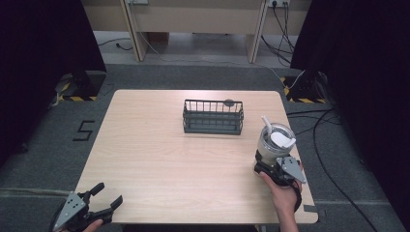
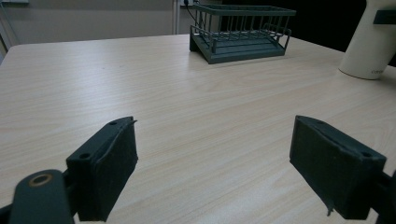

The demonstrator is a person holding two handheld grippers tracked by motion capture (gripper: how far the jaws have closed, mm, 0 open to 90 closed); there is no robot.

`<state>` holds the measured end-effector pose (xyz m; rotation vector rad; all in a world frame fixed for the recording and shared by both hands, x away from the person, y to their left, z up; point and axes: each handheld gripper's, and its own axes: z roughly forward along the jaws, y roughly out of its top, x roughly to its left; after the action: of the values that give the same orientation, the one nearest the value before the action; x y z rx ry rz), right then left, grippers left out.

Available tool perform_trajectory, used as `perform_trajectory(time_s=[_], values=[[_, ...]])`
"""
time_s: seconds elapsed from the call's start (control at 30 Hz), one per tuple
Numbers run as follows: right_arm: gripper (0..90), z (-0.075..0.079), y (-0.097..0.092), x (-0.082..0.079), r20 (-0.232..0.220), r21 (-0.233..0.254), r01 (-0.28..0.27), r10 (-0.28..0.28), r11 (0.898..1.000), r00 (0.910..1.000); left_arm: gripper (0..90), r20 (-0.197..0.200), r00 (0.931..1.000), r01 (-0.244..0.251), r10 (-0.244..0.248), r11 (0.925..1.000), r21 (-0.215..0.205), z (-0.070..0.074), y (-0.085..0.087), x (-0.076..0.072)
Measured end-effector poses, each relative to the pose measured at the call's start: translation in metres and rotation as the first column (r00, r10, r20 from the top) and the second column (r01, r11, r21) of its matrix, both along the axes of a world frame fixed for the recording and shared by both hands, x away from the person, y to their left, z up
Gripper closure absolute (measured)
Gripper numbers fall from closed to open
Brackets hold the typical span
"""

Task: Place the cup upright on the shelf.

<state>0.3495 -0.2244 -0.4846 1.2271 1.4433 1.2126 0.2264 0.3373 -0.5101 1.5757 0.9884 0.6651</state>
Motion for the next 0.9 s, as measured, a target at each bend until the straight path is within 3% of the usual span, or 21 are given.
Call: perform_trajectory(time_s=[0.4,0.9], values=[[8.8,-0.0020,-0.0050,0.0022,0.015,0.017,-0.027,0.026,0.999,0.9995,14.6,-0.003,0.9999,0.012,-0.012,0.9999,0.001,-0.0001,-0.0007,0.0001],[9.1,0.0021,-0.0068,0.0012,-0.014,0.026,-0.032,0.032,0.999,0.9994,14.9,-0.006,0.9999,0.009,-0.009,0.9999,-0.006,-0.0003,-0.0006,0.0003]])
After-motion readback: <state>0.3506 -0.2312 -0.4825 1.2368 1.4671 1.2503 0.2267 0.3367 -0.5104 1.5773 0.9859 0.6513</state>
